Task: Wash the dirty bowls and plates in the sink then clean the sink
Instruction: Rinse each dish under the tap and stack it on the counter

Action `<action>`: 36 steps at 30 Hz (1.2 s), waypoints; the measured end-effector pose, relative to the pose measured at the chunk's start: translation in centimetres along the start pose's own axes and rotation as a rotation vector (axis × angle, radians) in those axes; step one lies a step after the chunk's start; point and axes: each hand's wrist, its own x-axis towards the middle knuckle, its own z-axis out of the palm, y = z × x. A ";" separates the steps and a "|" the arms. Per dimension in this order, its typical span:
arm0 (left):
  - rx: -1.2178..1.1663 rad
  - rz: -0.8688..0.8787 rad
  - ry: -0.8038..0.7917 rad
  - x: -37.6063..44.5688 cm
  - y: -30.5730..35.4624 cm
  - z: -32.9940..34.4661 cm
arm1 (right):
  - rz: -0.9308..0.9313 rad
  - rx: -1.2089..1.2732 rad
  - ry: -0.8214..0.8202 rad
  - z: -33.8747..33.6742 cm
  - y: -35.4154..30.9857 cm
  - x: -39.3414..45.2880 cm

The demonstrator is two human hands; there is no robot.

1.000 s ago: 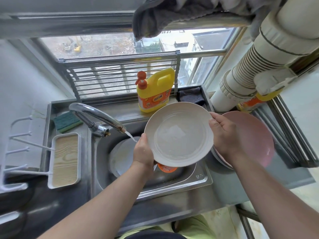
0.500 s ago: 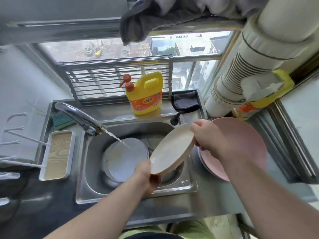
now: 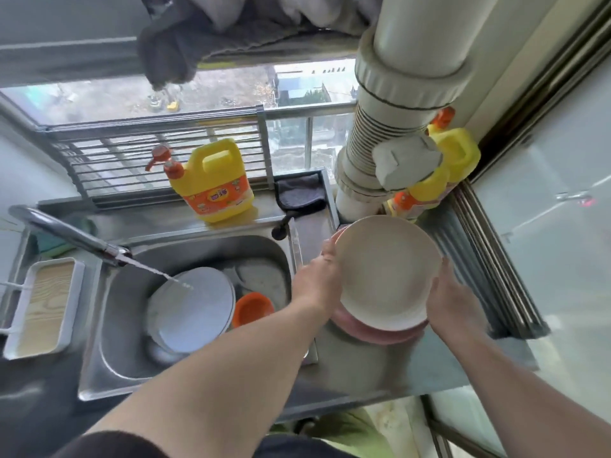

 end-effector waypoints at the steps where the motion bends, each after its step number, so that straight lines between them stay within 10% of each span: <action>1: 0.074 0.004 0.014 0.1 0.1 0.1 | 0.003 -0.015 0.012 0.2 0.1 0.1; 5: 0.251 0.080 0.030 0.2 -1.6 -0.1 | -0.020 -0.112 -0.041 0.4 0.7 1.0; 11: -0.256 0.055 0.013 -1.8 -6.3 -1.6 | -0.181 -0.029 0.099 -0.8 -3.7 -0.9; 18: -0.319 -0.650 -0.100 -2.3 -26.0 -1.7 | -0.744 0.198 -0.020 9.8 -20.7 -3.7; 24: -0.727 -1.023 -0.100 -1.8 -37.3 -1.4 | -0.530 -0.088 -0.527 23.9 -29.9 -2.8; 36: -1.077 -1.180 -0.112 1.4 -40.7 0.5 | -0.349 -0.184 -0.503 29.7 -33.1 0.2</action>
